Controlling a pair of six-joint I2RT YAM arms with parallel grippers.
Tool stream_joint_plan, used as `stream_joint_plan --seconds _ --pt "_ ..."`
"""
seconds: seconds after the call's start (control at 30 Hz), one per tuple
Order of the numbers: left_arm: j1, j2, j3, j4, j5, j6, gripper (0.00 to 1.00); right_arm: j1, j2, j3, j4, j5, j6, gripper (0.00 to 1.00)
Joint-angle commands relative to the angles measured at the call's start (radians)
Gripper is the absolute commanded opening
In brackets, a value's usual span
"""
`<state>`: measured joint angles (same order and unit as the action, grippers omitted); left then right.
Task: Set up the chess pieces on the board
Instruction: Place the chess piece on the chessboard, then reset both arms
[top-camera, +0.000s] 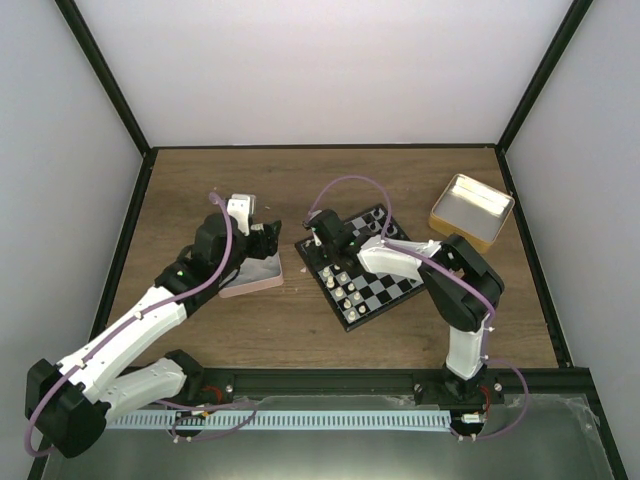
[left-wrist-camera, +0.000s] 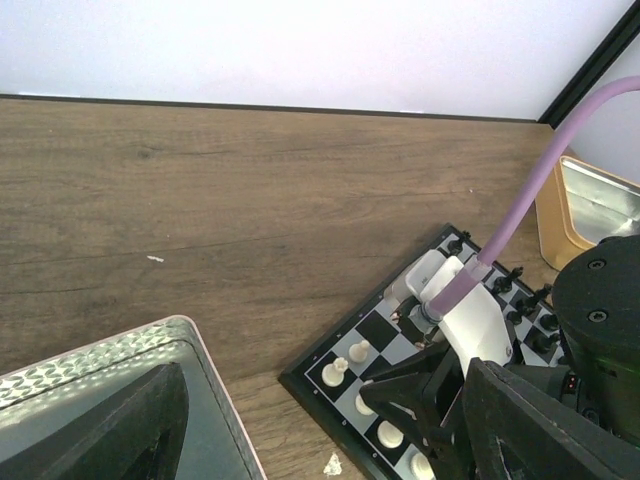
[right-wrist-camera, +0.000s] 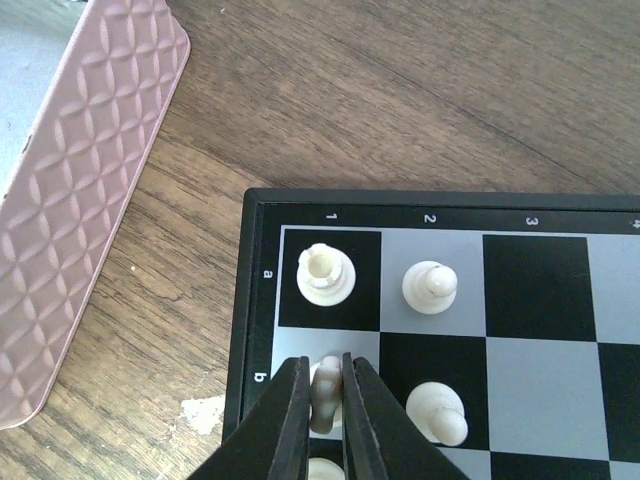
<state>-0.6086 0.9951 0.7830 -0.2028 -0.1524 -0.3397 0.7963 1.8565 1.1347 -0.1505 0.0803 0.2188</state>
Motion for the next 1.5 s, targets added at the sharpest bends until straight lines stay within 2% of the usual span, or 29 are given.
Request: stream_joint_plan --seconds 0.0,0.13,0.33,0.5,0.63,0.73,0.87,0.97,1.13,1.33,1.47 --pt "0.003 0.005 -0.010 0.030 0.009 0.005 0.77 0.012 0.013 0.040 -0.004 0.017 -0.013 0.12" --pt "0.002 0.007 -0.004 0.029 0.012 0.004 0.77 0.012 0.000 0.041 -0.003 0.001 -0.012 0.19" --pt "0.003 0.008 0.002 0.029 0.013 0.004 0.78 0.012 -0.032 0.039 0.003 -0.040 0.002 0.20" --pt "0.004 0.005 0.010 0.018 0.007 0.001 0.79 0.012 -0.065 0.044 -0.012 -0.005 0.026 0.25" --pt "0.004 -0.008 0.018 0.006 -0.023 -0.017 0.86 0.012 -0.119 0.044 -0.026 0.014 0.046 0.30" --pt "0.004 -0.032 0.021 -0.011 -0.053 -0.042 1.00 0.011 -0.188 0.034 -0.043 0.024 0.068 0.35" --pt "0.004 -0.076 0.034 -0.059 -0.062 -0.067 1.00 0.012 -0.331 -0.030 -0.061 0.079 0.108 0.48" --pt "0.004 -0.110 0.043 -0.099 -0.059 -0.072 1.00 0.012 -0.474 -0.105 -0.086 0.165 0.144 0.60" --pt "0.003 -0.192 0.064 -0.179 -0.106 -0.084 1.00 0.011 -0.741 -0.207 -0.188 0.334 0.197 0.72" --pt "0.001 -0.310 0.108 -0.267 -0.178 -0.074 1.00 0.011 -1.053 -0.271 -0.320 0.456 0.251 0.99" --pt "0.001 -0.396 0.148 -0.308 -0.202 -0.032 1.00 0.011 -1.179 -0.244 -0.435 0.566 0.250 1.00"
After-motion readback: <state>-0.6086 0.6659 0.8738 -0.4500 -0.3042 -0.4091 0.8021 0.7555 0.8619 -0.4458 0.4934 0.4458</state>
